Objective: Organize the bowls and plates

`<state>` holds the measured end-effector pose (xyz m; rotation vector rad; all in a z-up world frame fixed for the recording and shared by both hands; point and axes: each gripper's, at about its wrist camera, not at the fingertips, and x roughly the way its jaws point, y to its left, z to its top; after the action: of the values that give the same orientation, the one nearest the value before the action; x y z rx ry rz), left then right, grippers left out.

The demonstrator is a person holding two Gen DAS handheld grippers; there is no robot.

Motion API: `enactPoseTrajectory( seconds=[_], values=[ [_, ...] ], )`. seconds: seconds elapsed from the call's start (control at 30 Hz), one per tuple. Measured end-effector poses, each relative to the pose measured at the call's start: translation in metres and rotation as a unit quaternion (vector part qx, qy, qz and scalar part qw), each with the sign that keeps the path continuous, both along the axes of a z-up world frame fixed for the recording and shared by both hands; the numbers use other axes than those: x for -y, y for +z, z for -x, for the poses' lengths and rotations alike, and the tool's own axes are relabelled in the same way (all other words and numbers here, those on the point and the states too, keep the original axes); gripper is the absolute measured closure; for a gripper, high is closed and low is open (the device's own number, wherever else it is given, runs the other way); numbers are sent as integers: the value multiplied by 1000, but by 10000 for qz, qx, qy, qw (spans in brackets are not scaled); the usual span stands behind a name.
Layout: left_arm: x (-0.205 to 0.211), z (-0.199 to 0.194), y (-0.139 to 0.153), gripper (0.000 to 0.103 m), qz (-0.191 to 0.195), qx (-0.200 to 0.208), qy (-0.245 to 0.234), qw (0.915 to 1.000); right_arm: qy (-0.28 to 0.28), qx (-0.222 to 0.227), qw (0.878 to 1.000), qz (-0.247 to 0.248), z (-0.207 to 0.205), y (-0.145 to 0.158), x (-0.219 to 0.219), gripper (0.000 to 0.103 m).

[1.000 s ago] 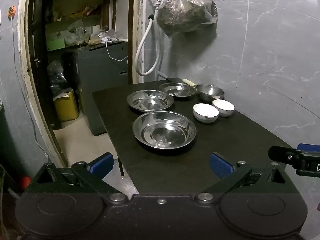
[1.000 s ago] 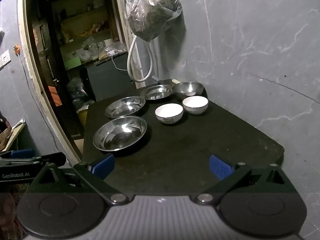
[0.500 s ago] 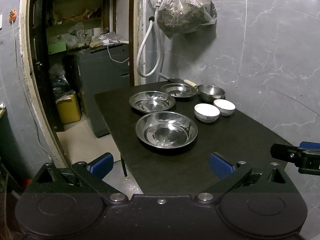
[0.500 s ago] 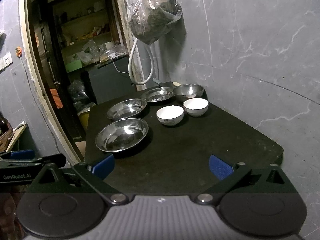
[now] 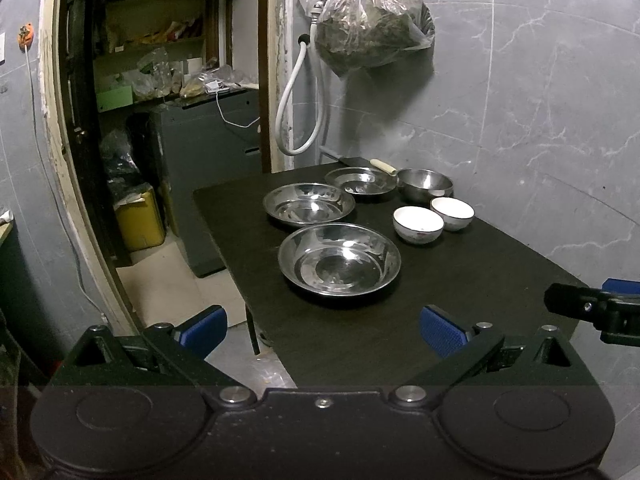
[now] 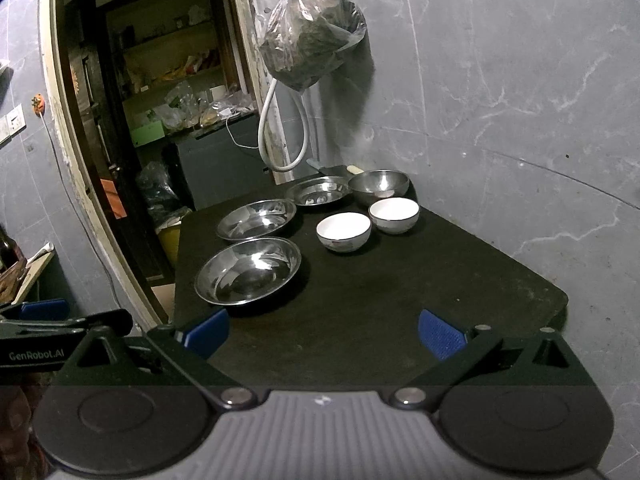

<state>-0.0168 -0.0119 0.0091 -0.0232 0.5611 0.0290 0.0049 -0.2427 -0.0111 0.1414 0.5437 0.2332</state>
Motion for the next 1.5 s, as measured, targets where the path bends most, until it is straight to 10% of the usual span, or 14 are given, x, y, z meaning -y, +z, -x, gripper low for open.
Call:
enactPoseTrajectory(
  seconds=[1.5],
  values=[
    [-2,-44,-22,1,-5,-570,86,9983,82,-474,9988,108,-35,-17,-3,0]
  ],
)
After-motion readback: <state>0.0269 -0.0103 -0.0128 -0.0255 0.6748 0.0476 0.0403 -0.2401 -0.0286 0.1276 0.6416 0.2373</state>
